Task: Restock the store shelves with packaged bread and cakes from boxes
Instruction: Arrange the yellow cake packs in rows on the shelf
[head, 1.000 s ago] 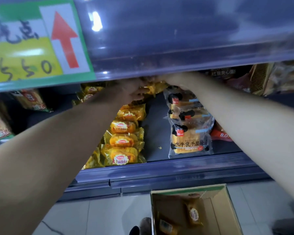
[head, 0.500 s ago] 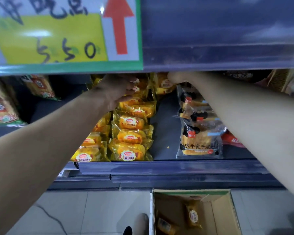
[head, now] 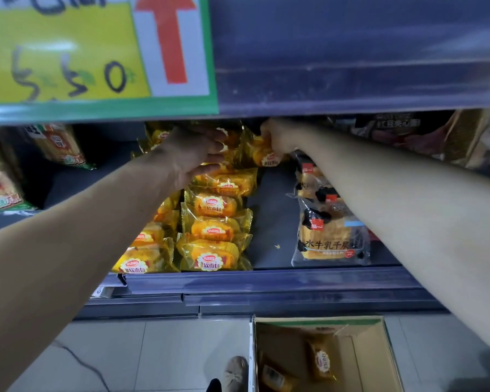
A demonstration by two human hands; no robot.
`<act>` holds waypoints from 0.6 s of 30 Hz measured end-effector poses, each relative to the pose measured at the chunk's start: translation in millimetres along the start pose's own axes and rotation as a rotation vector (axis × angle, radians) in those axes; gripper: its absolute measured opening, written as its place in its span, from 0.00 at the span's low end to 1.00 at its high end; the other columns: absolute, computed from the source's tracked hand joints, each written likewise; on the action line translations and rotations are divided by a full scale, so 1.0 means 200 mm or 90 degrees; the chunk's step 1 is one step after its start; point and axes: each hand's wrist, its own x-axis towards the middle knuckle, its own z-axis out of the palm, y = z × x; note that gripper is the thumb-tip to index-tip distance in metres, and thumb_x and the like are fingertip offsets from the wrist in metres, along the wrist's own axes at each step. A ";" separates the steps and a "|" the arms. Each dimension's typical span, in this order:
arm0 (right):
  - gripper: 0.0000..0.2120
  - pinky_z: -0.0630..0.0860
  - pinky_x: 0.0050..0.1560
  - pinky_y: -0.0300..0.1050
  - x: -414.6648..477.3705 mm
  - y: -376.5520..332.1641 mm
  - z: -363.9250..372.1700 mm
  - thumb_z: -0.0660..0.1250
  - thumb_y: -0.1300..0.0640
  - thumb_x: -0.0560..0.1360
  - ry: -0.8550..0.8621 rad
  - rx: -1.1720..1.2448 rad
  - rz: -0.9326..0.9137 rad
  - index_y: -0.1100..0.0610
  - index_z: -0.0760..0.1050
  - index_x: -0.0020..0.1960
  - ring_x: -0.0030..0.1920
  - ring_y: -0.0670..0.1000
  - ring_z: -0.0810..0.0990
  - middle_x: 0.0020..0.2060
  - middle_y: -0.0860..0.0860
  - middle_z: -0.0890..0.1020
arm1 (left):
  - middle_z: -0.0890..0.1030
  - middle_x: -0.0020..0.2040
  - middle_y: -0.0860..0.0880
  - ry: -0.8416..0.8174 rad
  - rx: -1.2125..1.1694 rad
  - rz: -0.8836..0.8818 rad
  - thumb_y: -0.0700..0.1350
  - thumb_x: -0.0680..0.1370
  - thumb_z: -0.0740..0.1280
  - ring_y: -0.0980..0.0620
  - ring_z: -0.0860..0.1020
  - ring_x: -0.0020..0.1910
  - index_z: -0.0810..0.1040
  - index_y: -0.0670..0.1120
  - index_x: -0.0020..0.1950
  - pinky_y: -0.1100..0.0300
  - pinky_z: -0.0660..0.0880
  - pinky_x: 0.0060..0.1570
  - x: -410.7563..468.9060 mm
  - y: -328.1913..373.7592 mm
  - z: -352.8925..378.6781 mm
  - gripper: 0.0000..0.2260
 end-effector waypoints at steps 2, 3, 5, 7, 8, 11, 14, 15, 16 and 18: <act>0.13 0.69 0.43 0.43 0.00 0.01 0.01 0.64 0.69 0.74 0.025 0.002 0.010 0.59 0.73 0.57 0.47 0.52 0.72 0.49 0.55 0.75 | 0.80 0.60 0.44 0.004 -0.001 -0.005 0.36 0.77 0.64 0.46 0.80 0.57 0.76 0.44 0.63 0.57 0.81 0.47 0.01 0.00 0.00 0.15; 0.13 0.70 0.44 0.43 0.00 0.00 0.02 0.65 0.69 0.74 0.044 -0.001 0.006 0.59 0.73 0.57 0.47 0.52 0.73 0.50 0.55 0.76 | 0.80 0.60 0.43 0.005 -0.005 -0.004 0.36 0.77 0.64 0.47 0.81 0.56 0.76 0.43 0.63 0.58 0.81 0.46 0.01 -0.01 0.00 0.15; 0.13 0.70 0.45 0.44 0.02 0.00 0.03 0.63 0.69 0.74 0.077 -0.005 0.004 0.58 0.73 0.56 0.48 0.52 0.73 0.54 0.57 0.76 | 0.80 0.59 0.43 0.003 -0.006 -0.001 0.36 0.77 0.65 0.47 0.81 0.55 0.75 0.42 0.64 0.59 0.81 0.44 0.00 0.00 0.00 0.16; 0.15 0.70 0.45 0.44 0.01 -0.01 0.04 0.64 0.69 0.74 0.081 -0.022 0.002 0.59 0.72 0.60 0.51 0.54 0.74 0.57 0.58 0.76 | 0.80 0.59 0.42 0.003 0.003 0.007 0.35 0.77 0.64 0.47 0.81 0.53 0.75 0.41 0.64 0.59 0.80 0.44 -0.02 0.00 0.01 0.15; 0.17 0.71 0.47 0.44 0.00 -0.01 0.04 0.65 0.68 0.74 0.070 -0.025 0.007 0.60 0.71 0.62 0.55 0.55 0.75 0.58 0.58 0.75 | 0.80 0.60 0.42 0.003 0.006 0.008 0.35 0.77 0.63 0.48 0.81 0.53 0.75 0.41 0.64 0.59 0.80 0.44 -0.03 0.01 0.01 0.15; 0.18 0.74 0.51 0.45 -0.02 0.00 0.01 0.66 0.66 0.74 0.057 0.024 0.024 0.60 0.72 0.63 0.57 0.56 0.76 0.58 0.58 0.76 | 0.79 0.61 0.41 0.001 0.020 0.010 0.34 0.78 0.62 0.48 0.79 0.52 0.74 0.40 0.65 0.58 0.79 0.47 -0.07 0.03 0.04 0.16; 0.13 0.72 0.49 0.44 -0.08 0.00 -0.06 0.61 0.64 0.77 0.139 0.109 0.015 0.58 0.73 0.61 0.52 0.51 0.75 0.56 0.55 0.76 | 0.79 0.59 0.41 0.006 0.013 0.016 0.33 0.78 0.61 0.48 0.78 0.51 0.74 0.39 0.65 0.59 0.77 0.47 -0.15 0.07 0.08 0.15; 0.12 0.70 0.49 0.43 -0.11 0.00 -0.08 0.60 0.64 0.78 0.165 0.131 0.004 0.57 0.73 0.60 0.51 0.50 0.73 0.56 0.54 0.76 | 0.79 0.57 0.43 0.009 0.007 0.017 0.34 0.79 0.61 0.48 0.78 0.52 0.75 0.40 0.64 0.59 0.77 0.47 -0.17 0.08 0.10 0.14; 0.12 0.69 0.49 0.43 -0.15 -0.01 -0.09 0.59 0.63 0.79 0.185 0.152 -0.006 0.56 0.73 0.60 0.51 0.49 0.72 0.56 0.54 0.76 | 0.80 0.56 0.44 0.012 0.002 0.019 0.34 0.79 0.61 0.49 0.79 0.52 0.76 0.41 0.62 0.59 0.77 0.47 -0.20 0.10 0.11 0.13; 0.12 0.68 0.50 0.42 -0.25 -0.01 -0.12 0.59 0.63 0.79 0.211 0.184 -0.030 0.55 0.74 0.59 0.53 0.49 0.73 0.56 0.53 0.76 | 0.80 0.56 0.44 0.012 -0.009 0.021 0.35 0.78 0.62 0.49 0.79 0.53 0.77 0.43 0.58 0.60 0.78 0.47 -0.27 0.12 0.15 0.11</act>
